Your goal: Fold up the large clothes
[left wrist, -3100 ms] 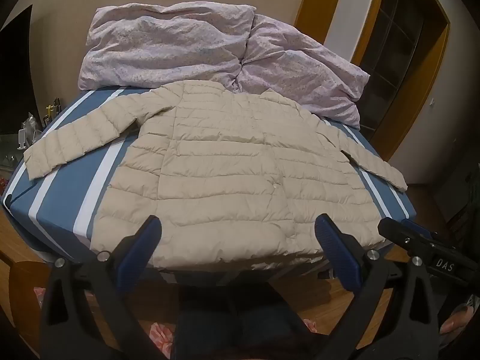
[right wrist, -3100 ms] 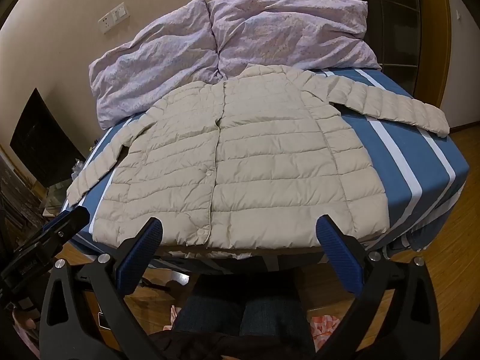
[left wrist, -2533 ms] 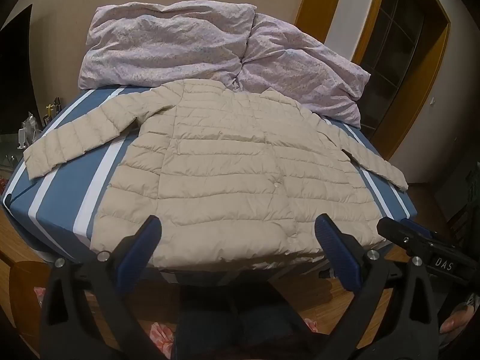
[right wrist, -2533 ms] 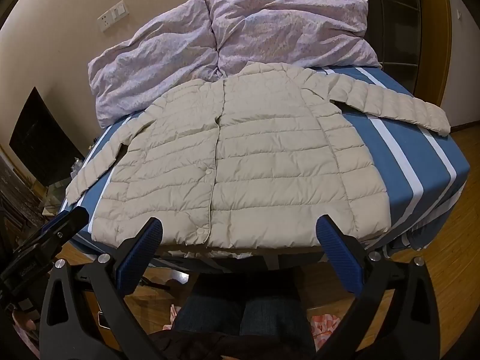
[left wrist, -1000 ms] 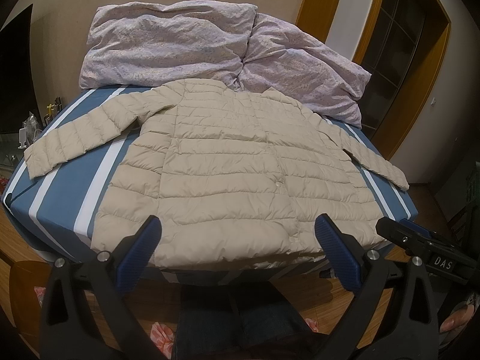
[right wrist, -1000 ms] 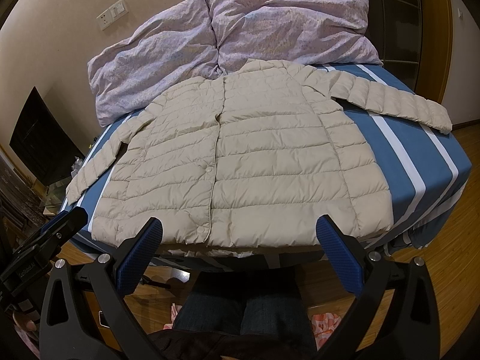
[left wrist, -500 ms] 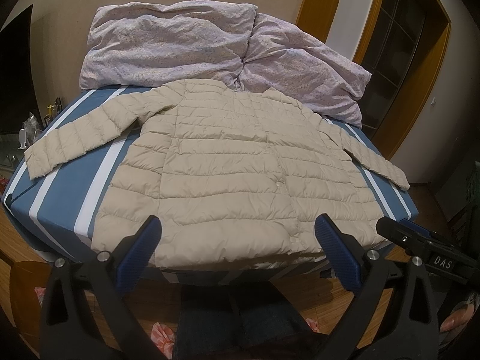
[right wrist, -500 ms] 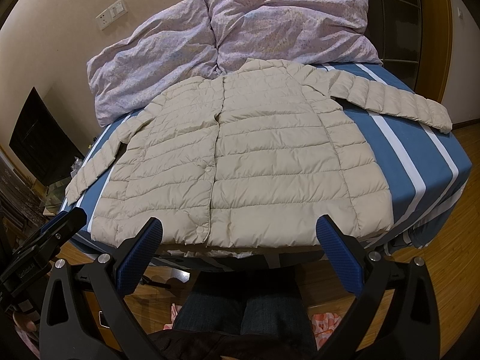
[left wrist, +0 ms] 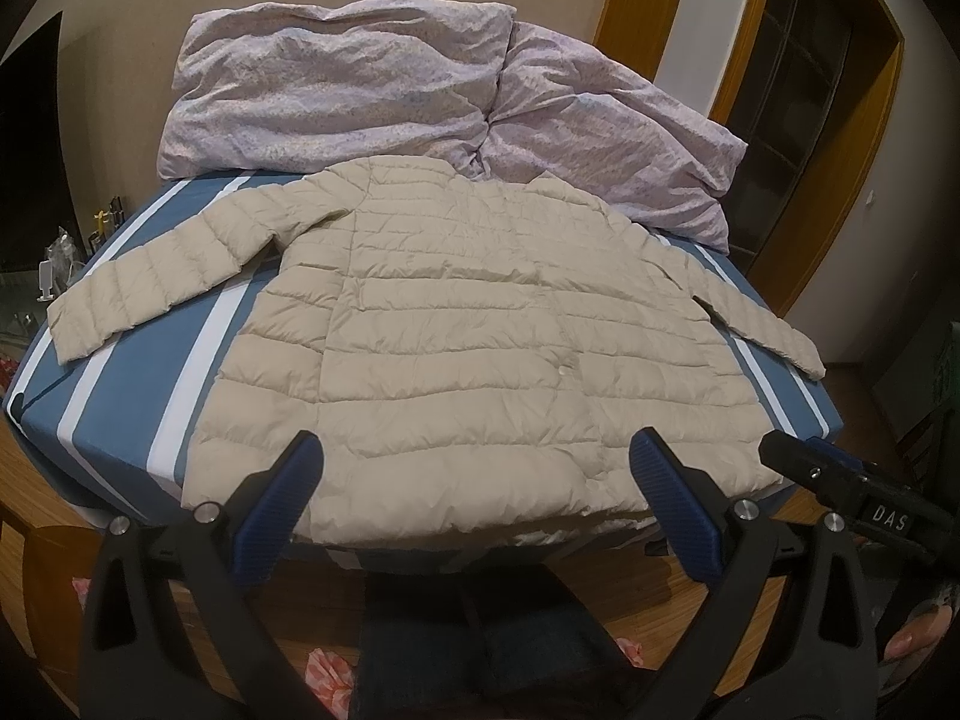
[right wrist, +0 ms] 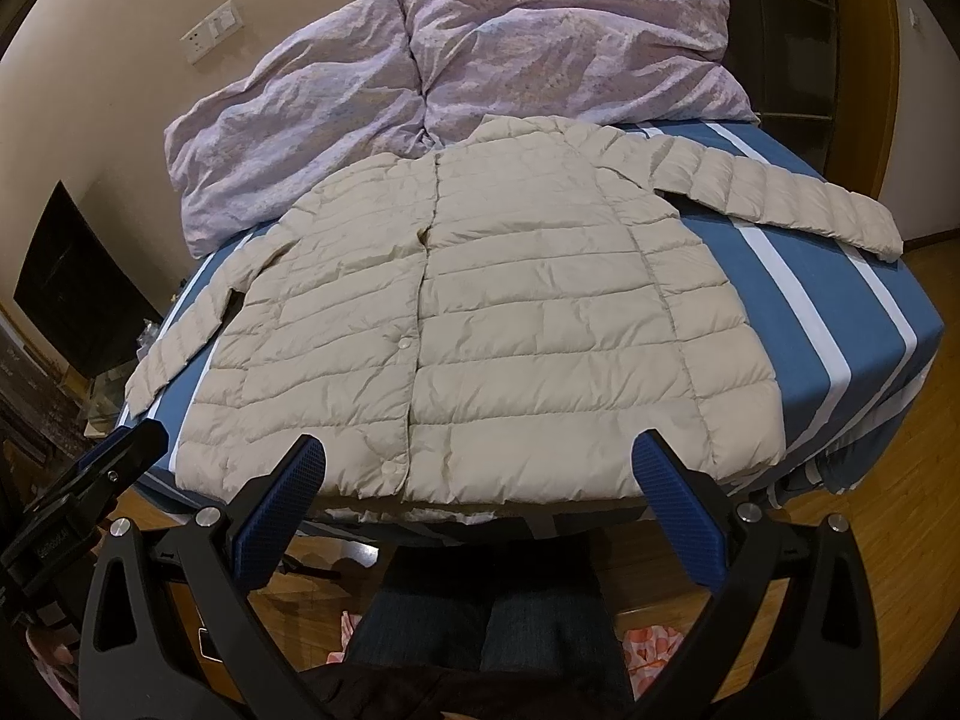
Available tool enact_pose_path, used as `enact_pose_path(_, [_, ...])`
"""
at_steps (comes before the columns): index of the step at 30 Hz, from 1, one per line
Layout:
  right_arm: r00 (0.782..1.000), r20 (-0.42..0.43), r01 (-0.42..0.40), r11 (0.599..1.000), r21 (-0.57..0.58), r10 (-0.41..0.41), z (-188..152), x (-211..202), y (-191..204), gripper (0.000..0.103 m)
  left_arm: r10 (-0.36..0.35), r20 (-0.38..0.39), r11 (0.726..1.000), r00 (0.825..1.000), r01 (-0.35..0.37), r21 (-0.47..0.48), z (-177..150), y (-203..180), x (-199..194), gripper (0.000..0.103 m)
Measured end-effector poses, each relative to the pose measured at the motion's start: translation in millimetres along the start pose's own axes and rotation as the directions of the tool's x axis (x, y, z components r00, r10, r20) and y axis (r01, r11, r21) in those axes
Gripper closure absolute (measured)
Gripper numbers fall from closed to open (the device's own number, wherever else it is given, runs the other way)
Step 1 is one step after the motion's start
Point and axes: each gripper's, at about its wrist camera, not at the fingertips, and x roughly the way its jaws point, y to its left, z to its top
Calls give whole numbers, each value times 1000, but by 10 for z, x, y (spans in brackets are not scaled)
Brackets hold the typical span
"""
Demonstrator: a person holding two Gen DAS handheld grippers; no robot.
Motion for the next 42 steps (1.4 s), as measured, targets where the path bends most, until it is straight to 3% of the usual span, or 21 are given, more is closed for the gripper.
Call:
enact_pose_path(10, [994, 7, 111, 993, 44, -112, 254, 279, -304, 1, 79, -39, 997, 996, -79, 0, 201, 177, 464, 2])
enact_pose_path(19, [957, -29, 288, 936, 203, -288, 676, 697, -1160, 1, 213, -52, 977, 976, -212, 26, 533, 469, 1111, 2])
enact_pose_path(22, [946, -52, 319, 898, 304, -319, 830, 838, -1634, 1, 266, -45, 964, 963, -265, 32, 663, 551, 1327, 2])
enact_pose_path(28, [912, -94, 390, 776, 496, -399, 1098, 1016, -2575, 1, 382, -40, 923, 923, -379, 62, 816, 694, 1726, 2])
enact_pose_path(34, [846, -94, 466, 644, 606, -524, 1359, 956, -3275, 3, 433, -59, 901, 899, -429, 68, 825, 797, 1998, 2])
enact_pose_path(37, [824, -120, 482, 573, 663, -554, 1427, 999, -3607, 3, 450, -75, 892, 890, -444, 81, 796, 831, 2105, 2])
enact_pose_path(42, [831, -160, 478, 538, 694, -532, 1420, 1118, -3841, 19, 442, -99, 896, 891, -436, 82, 740, 863, 2203, 2])
